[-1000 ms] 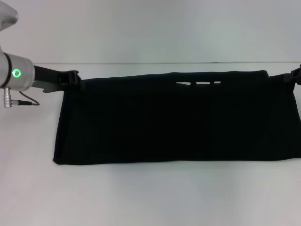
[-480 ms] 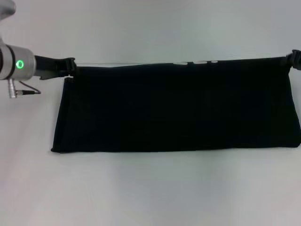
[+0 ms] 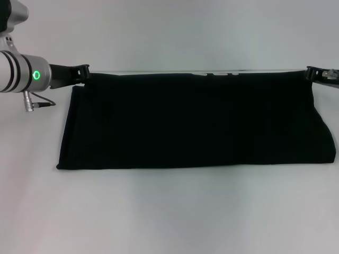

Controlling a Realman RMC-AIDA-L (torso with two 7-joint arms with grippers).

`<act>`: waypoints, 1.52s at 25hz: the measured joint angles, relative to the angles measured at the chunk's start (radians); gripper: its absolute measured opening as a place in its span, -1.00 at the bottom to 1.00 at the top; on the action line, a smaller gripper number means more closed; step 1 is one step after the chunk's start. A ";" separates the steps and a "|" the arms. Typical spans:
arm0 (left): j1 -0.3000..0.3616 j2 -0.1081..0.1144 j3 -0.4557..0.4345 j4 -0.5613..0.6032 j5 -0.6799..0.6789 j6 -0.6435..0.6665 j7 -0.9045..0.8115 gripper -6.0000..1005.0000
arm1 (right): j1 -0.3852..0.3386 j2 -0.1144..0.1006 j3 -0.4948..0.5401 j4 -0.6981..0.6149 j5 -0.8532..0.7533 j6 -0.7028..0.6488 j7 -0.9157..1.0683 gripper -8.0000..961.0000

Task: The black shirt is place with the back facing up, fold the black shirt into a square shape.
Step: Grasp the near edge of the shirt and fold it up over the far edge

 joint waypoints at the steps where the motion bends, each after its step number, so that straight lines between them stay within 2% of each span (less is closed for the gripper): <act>1: 0.000 -0.002 0.000 -0.002 0.000 -0.008 0.002 -0.98 | 0.001 0.002 -0.004 0.002 0.000 0.012 0.000 -0.87; 9: -0.002 -0.022 0.024 -0.011 0.000 -0.076 0.000 -0.98 | 0.002 0.005 -0.006 0.003 -0.001 0.047 -0.003 -0.86; 21: -0.027 -0.025 0.042 -0.060 0.001 -0.155 0.005 -0.98 | 0.007 0.005 -0.011 0.007 -0.001 0.081 -0.005 -0.86; 29: -0.031 -0.032 0.050 -0.072 -0.004 -0.191 0.000 -0.98 | 0.016 0.002 -0.057 0.025 -0.006 0.098 -0.002 -0.87; 30: -0.033 -0.032 0.050 -0.075 -0.004 -0.201 -0.001 -0.98 | 0.023 -0.004 -0.063 0.039 -0.010 0.106 0.000 -0.87; 34: -0.048 -0.034 0.043 -0.097 -0.005 -0.229 -0.005 -0.72 | 0.047 -0.032 -0.067 0.069 -0.017 0.123 0.003 -0.74; 38: -0.048 -0.034 0.040 -0.057 -0.017 -0.184 -0.033 -0.42 | 0.054 -0.072 -0.065 0.043 -0.018 0.027 0.011 -0.62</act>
